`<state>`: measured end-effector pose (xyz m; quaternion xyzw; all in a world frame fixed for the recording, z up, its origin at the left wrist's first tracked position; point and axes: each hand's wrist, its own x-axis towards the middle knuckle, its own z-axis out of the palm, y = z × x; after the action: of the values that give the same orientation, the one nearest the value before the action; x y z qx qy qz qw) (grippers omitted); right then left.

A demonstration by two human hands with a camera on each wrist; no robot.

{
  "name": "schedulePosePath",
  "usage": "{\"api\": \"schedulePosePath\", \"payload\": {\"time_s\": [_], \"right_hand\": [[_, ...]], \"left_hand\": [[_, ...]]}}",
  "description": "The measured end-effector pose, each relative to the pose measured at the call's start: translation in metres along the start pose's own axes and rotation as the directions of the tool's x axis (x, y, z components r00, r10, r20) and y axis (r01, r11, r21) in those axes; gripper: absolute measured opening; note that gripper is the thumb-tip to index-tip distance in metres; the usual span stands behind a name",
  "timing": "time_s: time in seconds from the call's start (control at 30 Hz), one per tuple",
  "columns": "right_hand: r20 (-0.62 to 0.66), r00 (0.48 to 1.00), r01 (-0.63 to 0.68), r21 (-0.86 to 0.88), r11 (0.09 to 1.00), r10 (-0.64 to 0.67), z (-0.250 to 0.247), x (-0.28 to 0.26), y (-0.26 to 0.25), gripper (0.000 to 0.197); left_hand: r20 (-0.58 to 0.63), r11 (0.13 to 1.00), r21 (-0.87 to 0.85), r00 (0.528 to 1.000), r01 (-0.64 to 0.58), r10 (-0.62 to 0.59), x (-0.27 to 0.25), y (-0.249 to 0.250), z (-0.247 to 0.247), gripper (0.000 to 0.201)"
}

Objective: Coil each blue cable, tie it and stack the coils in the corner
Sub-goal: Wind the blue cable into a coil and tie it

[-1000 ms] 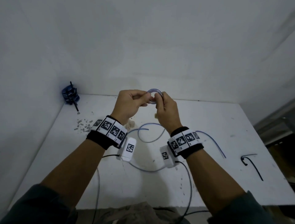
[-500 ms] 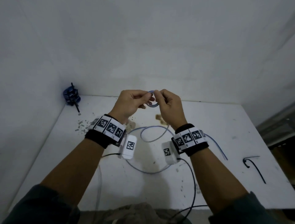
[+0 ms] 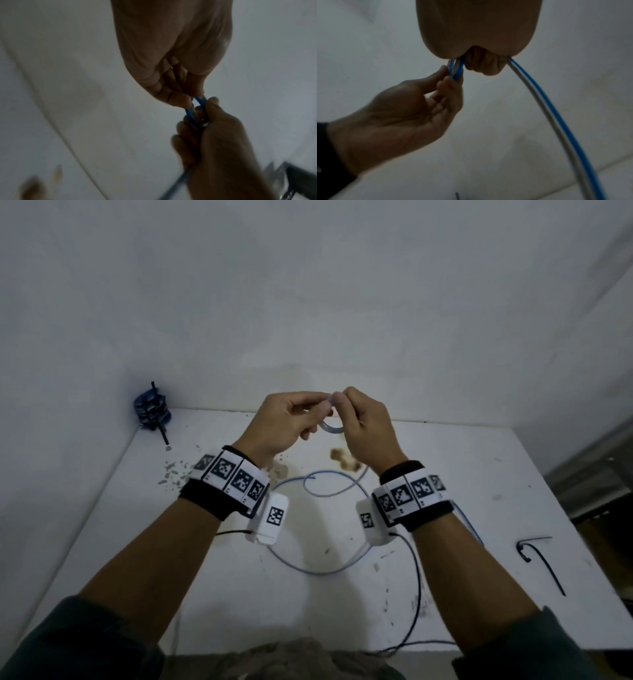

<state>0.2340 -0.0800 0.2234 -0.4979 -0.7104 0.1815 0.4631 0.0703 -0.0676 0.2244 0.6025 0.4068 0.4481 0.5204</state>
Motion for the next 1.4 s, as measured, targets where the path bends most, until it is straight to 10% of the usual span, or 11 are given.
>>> {"api": "schedulePosePath", "payload": {"time_s": [0.1, 0.3, 0.5, 0.73, 0.97, 1.2, 1.4], "right_hand": [[0.127, 0.992, 0.031, -0.074, 0.997, -0.022, -0.012, 0.004, 0.001, 0.037], [-0.258, 0.945, -0.113, 0.318, 0.941, 0.201, 0.016, -0.008, -0.012, 0.038], [0.123, 0.988, -0.093, -0.009, 0.996, 0.093, -0.008, 0.003, 0.005, 0.039], [-0.206, 0.940, -0.209, 0.284, 0.936, 0.272, 0.028, -0.008, 0.004, 0.035], [0.186, 0.981, -0.051, -0.061, 0.997, 0.061, -0.004, 0.006, 0.009, 0.036], [-0.191, 0.976, -0.058, 0.244, 0.968, 0.107, 0.020, -0.002, -0.003, 0.027], [0.122, 0.991, -0.059, 0.051, 0.997, 0.052, 0.001, 0.004, 0.006, 0.030]], "left_hand": [[0.011, 0.989, 0.134, 0.998, -0.064, 0.063, 0.005, 0.008, -0.006, 0.019], [-0.149, 0.952, -0.304, 0.987, 0.011, -0.059, 0.004, 0.004, 0.023, 0.012], [-0.030, 0.999, 0.040, 1.000, 0.007, -0.006, 0.007, -0.004, 0.002, 0.013], [-0.186, 0.948, -0.312, 0.974, 0.065, -0.127, 0.008, -0.008, 0.019, 0.011], [0.032, 0.990, -0.013, 0.990, 0.141, -0.140, 0.005, -0.001, -0.006, 0.017], [-0.037, 0.952, -0.284, 0.991, 0.115, -0.131, 0.002, -0.003, 0.012, 0.016], [0.030, 0.991, 0.127, 0.999, 0.033, -0.037, 0.003, -0.003, -0.005, 0.015]]}}
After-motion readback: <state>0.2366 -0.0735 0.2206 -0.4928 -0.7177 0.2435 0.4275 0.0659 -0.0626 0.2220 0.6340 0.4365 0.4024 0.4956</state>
